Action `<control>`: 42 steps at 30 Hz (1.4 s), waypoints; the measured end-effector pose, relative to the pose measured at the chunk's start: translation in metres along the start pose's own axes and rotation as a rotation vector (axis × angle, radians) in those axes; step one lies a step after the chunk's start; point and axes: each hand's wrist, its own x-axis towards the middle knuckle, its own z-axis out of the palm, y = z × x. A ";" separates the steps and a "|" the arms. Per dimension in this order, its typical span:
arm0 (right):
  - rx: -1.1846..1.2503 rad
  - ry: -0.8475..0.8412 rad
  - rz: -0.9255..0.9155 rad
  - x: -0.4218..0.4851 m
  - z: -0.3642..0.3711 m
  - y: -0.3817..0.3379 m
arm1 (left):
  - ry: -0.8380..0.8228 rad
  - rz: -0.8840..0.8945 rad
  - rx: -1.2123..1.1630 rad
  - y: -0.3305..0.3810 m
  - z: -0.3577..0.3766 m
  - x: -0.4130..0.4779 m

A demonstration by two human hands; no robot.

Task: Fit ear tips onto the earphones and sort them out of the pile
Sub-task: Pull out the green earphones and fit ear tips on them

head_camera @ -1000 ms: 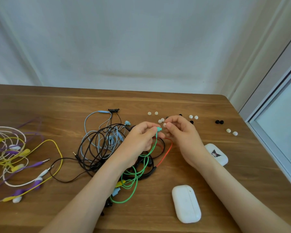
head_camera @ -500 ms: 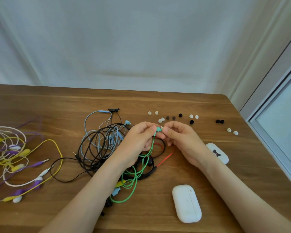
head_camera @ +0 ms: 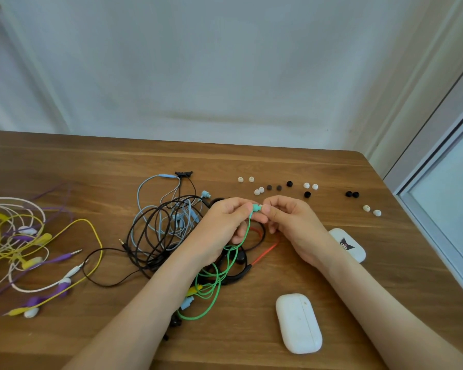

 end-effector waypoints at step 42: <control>-0.065 -0.052 -0.035 -0.003 0.001 0.002 | 0.082 0.004 -0.012 -0.007 0.003 0.001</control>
